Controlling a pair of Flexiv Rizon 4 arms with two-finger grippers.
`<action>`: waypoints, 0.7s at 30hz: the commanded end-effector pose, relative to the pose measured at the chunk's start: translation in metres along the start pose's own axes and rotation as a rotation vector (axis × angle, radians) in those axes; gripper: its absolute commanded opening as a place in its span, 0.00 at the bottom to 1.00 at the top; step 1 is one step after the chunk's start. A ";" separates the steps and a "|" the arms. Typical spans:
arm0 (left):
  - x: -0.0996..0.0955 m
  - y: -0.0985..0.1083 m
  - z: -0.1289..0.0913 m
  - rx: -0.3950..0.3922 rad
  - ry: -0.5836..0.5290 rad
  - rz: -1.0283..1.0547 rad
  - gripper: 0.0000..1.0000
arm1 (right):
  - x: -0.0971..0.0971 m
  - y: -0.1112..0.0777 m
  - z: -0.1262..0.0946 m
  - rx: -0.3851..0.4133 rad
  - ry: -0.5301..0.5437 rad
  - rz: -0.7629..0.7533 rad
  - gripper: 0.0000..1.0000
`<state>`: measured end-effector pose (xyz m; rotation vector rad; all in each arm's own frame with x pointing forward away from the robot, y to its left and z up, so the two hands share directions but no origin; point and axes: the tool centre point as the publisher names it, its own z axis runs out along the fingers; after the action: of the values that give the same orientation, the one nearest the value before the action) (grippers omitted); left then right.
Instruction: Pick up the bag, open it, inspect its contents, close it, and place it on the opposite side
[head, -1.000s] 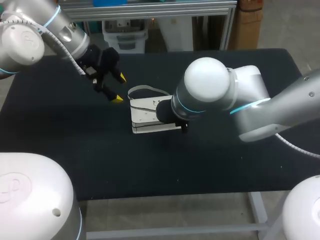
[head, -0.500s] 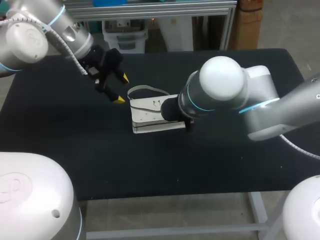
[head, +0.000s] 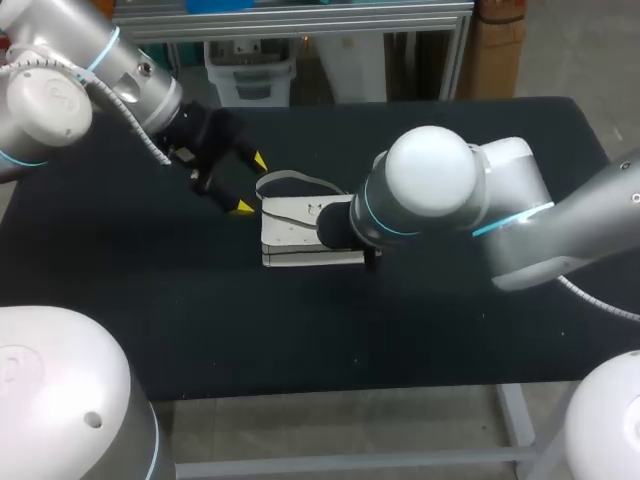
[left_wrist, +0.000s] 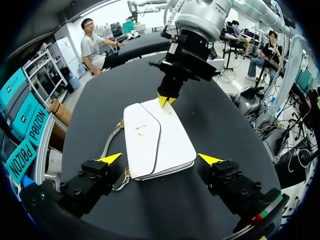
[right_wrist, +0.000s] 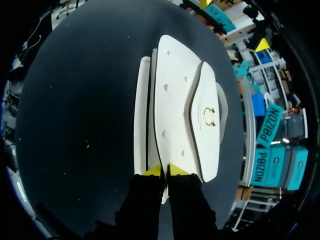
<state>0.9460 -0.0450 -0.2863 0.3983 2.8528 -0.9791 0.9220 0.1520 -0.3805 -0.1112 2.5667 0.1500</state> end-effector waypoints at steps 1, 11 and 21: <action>0.001 0.000 0.000 0.002 -0.005 0.001 1.00 | 0.003 0.002 0.001 0.005 -0.005 0.000 0.00; 0.003 -0.004 0.014 0.032 -0.037 0.086 1.00 | 0.003 0.002 0.001 0.005 -0.005 0.000 0.00; -0.001 -0.009 0.041 0.060 -0.131 0.254 1.00 | 0.003 0.002 0.001 0.005 -0.005 0.000 0.00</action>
<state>0.9468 -0.0745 -0.3062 0.6824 2.6179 -0.9995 0.9209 0.1525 -0.3805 -0.1097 2.5651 0.1448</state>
